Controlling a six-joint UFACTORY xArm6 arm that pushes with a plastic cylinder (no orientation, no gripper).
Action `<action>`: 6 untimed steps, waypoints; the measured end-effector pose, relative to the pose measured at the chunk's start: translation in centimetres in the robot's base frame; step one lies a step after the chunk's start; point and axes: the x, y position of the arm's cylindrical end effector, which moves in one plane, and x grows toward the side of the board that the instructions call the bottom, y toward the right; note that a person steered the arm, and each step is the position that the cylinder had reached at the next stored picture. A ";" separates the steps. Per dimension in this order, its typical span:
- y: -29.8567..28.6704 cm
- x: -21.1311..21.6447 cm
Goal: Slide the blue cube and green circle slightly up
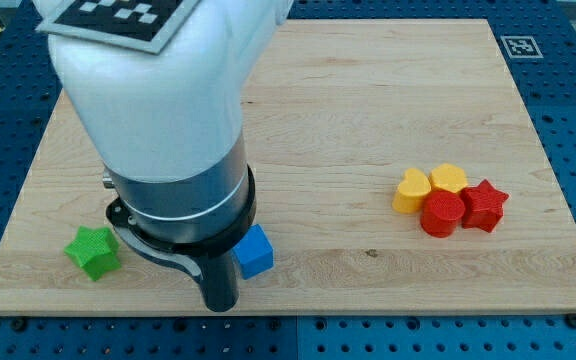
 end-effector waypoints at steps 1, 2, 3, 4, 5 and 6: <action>0.4 0.0; 1.6 -0.1; 3.0 -1.1; 3.0 -2.0; 3.0 -2.0; 3.0 -3.4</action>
